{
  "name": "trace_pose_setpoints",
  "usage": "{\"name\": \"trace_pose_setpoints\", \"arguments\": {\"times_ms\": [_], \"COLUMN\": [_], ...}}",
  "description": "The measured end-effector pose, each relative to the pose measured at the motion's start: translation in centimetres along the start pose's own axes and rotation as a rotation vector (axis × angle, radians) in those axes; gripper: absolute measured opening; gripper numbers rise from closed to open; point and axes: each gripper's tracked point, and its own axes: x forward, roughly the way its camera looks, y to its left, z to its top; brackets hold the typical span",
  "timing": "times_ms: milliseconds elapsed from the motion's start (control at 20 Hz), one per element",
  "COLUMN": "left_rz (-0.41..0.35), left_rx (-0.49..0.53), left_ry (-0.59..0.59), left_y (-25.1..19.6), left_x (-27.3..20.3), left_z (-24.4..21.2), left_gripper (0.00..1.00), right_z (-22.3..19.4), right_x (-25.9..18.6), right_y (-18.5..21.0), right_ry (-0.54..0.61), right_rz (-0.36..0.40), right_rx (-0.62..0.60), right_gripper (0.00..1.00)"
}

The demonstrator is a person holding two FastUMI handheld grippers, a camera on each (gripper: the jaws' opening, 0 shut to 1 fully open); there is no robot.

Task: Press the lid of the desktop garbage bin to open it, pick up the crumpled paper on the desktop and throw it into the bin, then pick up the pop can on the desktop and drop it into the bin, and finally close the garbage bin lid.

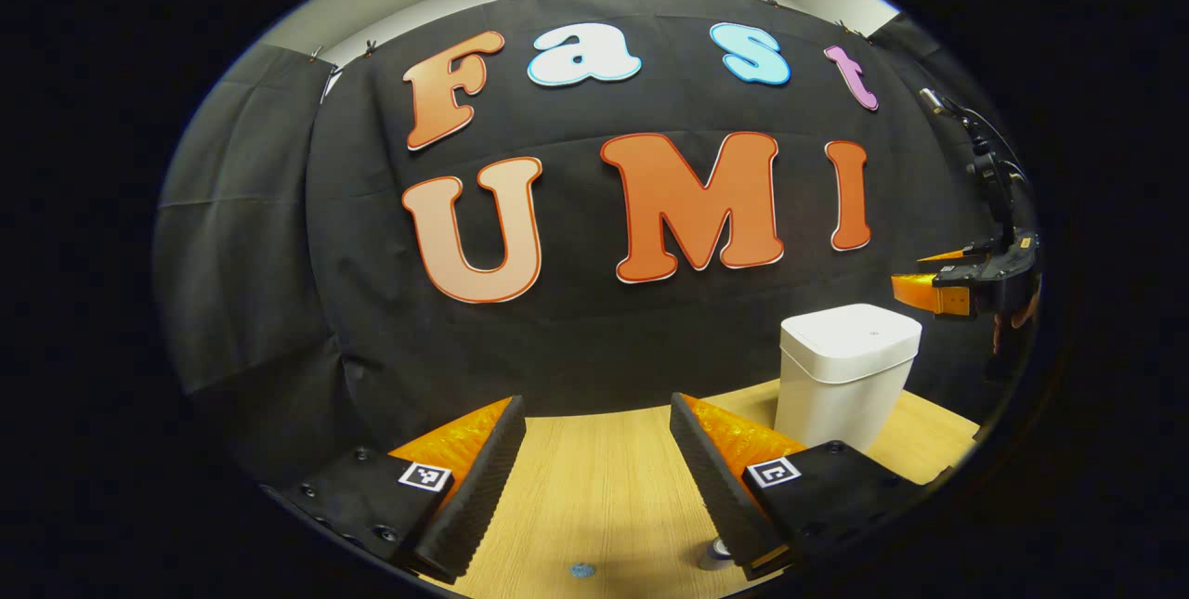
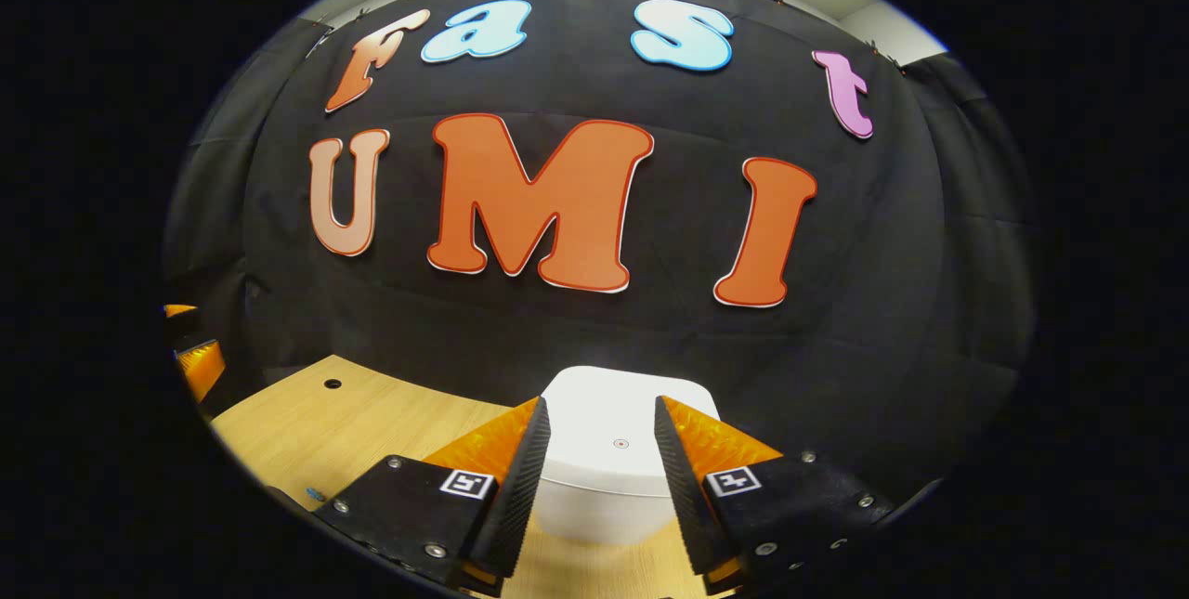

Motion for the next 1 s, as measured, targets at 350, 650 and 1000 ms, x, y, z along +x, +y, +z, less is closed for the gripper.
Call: {"name": "trace_pose_setpoints", "arguments": {"times_ms": [350, 650, 1000], "left_rz": [0.071, 0.155, 0.211], "left_rx": [0.012, 0.014, 0.014], "left_ry": [0.028, 0.051, 0.077], "left_y": [0.9, 2.0, 1.6], "left_x": [-0.9, -1.9, -2.3], "left_z": [-0.8, -1.2, -1.6], "left_gripper": [1.00, 0.99, 1.00], "right_z": [-1.2, -2.4, -5.9], "right_x": [3.0, 5.5, 8.2], "right_y": [-1.1, -1.0, -1.5], "right_ry": [0.049, 0.072, 0.174], "right_rz": [-0.008, 0.027, 0.058], "right_rx": [0.029, 0.048, 0.053], "right_gripper": [0.12, 0.02, 0.01]}}
